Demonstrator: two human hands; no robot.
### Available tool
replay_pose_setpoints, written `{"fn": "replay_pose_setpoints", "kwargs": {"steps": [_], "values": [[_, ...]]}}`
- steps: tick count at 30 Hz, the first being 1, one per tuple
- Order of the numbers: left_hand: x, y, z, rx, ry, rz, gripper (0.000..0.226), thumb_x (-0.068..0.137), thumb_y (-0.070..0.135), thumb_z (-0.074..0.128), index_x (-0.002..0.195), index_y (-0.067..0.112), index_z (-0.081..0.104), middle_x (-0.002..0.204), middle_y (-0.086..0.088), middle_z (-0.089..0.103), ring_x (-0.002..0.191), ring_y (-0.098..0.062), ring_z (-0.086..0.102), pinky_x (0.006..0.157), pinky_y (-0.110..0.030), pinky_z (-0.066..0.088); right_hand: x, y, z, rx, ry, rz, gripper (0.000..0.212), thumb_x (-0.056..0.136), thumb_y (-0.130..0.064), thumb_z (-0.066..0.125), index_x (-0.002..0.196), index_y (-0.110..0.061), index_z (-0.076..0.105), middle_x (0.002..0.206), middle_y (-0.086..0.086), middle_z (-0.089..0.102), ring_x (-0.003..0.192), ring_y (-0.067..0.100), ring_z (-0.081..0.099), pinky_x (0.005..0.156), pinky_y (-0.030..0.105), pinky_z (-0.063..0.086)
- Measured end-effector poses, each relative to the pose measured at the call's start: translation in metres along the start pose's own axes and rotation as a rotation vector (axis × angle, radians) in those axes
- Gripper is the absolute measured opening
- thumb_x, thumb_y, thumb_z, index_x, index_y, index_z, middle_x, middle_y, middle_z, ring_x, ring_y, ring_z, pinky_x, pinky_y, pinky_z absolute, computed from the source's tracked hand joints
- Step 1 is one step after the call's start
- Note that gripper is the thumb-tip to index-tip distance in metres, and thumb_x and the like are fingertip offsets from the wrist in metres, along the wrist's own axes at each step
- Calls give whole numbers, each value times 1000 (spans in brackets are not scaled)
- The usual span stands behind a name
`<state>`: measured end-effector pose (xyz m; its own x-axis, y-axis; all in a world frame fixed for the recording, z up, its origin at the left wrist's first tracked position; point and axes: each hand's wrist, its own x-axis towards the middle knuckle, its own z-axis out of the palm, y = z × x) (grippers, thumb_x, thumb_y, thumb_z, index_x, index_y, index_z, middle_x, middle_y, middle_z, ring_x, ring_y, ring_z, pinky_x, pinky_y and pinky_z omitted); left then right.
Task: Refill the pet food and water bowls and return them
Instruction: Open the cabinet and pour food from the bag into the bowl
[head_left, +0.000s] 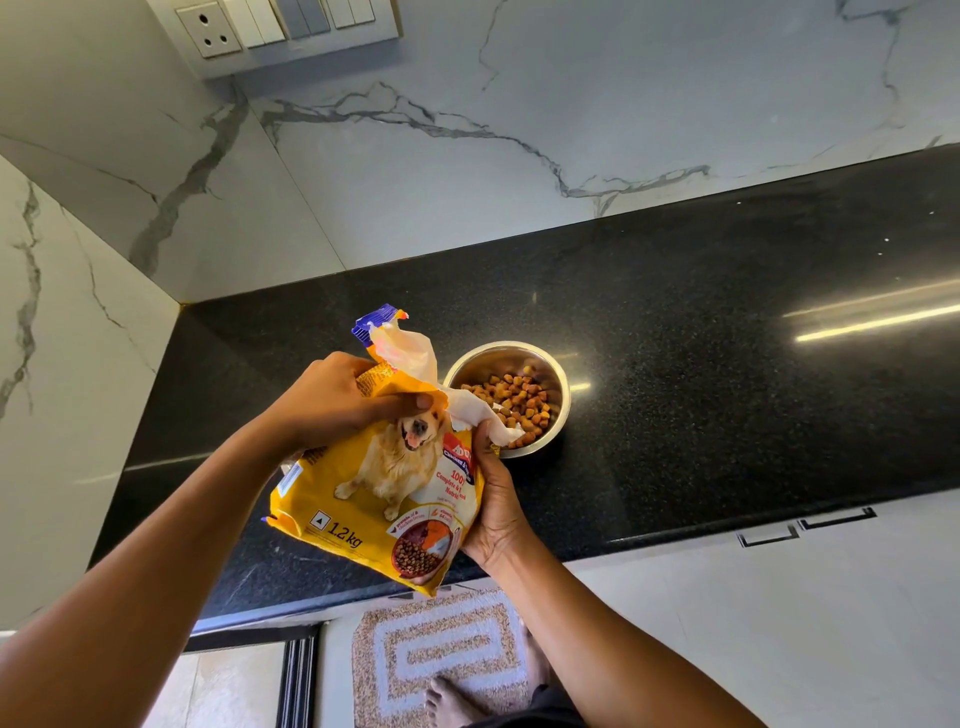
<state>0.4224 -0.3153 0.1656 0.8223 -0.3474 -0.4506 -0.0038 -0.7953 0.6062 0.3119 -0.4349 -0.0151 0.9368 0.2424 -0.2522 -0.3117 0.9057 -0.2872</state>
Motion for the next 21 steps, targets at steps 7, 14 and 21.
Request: {"fn": "replay_pose_setpoints", "kwargs": {"steps": [7, 14, 21], "values": [[-2, 6, 2, -11, 7, -23, 63, 63, 66, 73, 109, 22, 72, 100, -3, 78, 89, -24, 77, 88, -48, 62, 0, -4, -5, -5, 31, 20, 74, 100, -68, 42, 145, -13, 62, 144, 22, 60, 130, 40, 59, 113, 60, 43], [-2, 5, -2, -38, 0, -37, 55, 64, 64, 75, 101, 23, 75, 93, -2, 80, 85, -23, 78, 87, -49, 63, -2, -8, -4, -16, 31, 2, 72, 103, -67, 37, 147, -15, 60, 144, 21, 61, 130, 39, 59, 113, 59, 44], [-3, 2, 0, -67, -17, -23, 55, 66, 62, 76, 103, 22, 75, 94, -3, 80, 85, -23, 79, 87, -50, 63, -7, -13, 2, -70, 14, -34, 72, 94, -65, 61, 145, -15, 62, 141, 20, 64, 129, 38, 62, 112, 58, 45]]}}
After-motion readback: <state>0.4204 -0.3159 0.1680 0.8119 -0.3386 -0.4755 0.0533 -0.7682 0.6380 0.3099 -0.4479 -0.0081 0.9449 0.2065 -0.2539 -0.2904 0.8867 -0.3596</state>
